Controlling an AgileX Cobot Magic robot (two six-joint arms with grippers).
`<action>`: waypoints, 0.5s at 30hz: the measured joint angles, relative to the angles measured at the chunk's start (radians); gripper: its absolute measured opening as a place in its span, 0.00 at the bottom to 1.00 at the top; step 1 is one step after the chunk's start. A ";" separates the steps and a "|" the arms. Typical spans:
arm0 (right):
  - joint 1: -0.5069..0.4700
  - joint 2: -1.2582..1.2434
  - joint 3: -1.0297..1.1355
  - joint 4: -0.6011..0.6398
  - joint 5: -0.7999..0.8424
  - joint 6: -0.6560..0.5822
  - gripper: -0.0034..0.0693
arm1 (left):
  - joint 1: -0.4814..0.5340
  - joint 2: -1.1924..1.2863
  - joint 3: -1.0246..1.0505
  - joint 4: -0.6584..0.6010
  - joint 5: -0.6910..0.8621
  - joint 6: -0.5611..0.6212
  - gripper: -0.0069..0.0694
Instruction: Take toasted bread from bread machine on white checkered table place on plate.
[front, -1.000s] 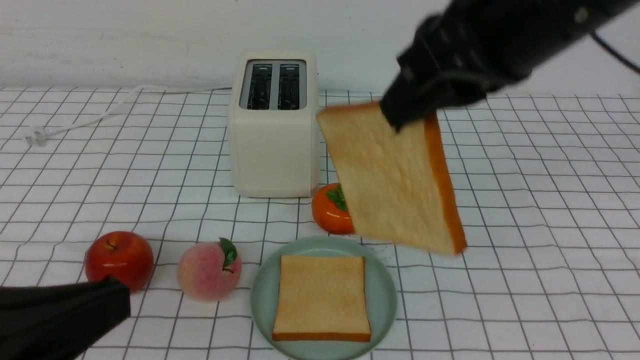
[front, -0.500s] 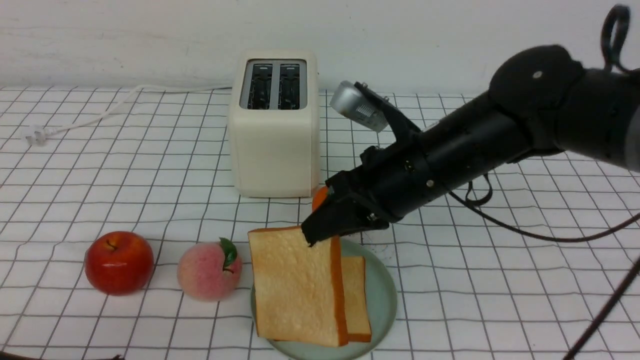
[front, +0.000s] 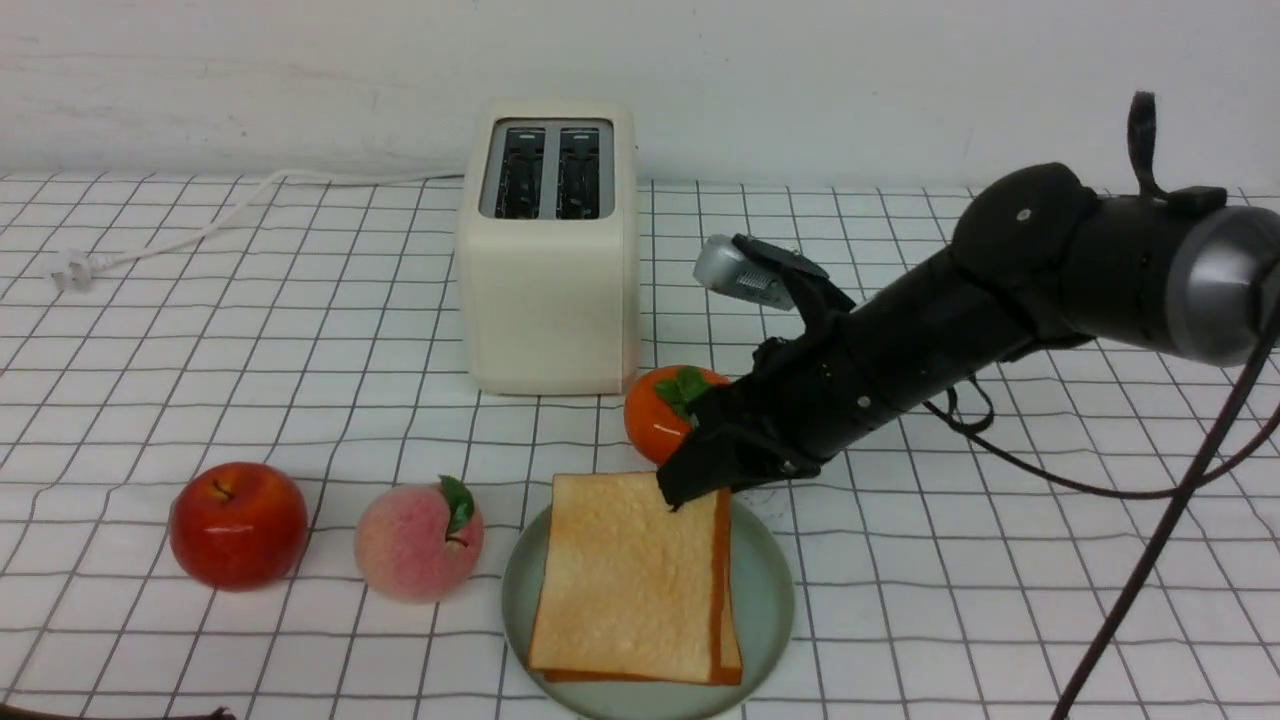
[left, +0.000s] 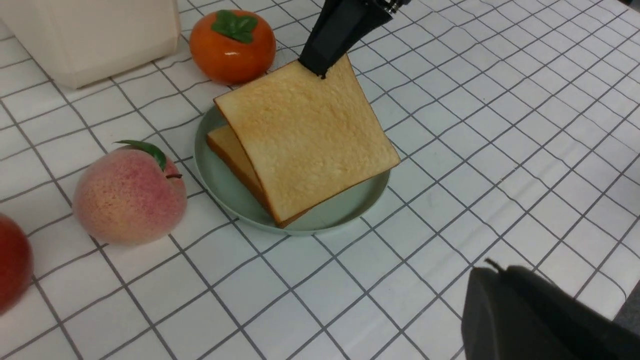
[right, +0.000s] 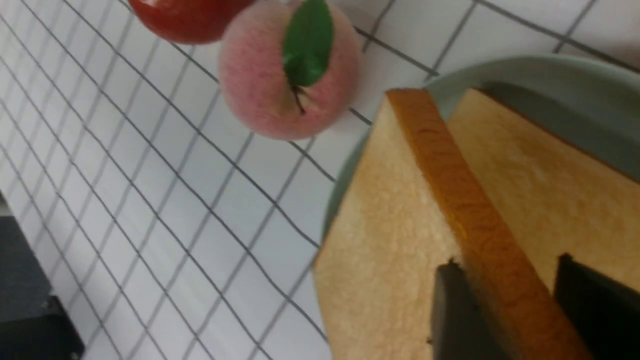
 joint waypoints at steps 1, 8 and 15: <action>-0.007 -0.009 0.000 -0.012 0.006 0.000 0.56 | 0.000 0.000 0.000 0.004 0.000 -0.001 0.08; -0.058 -0.240 0.000 -0.145 0.062 0.053 0.62 | 0.000 -0.001 0.000 0.048 -0.025 -0.041 0.08; -0.063 -0.610 0.020 -0.527 0.290 0.333 0.23 | 0.000 -0.029 0.016 0.069 -0.129 -0.091 0.07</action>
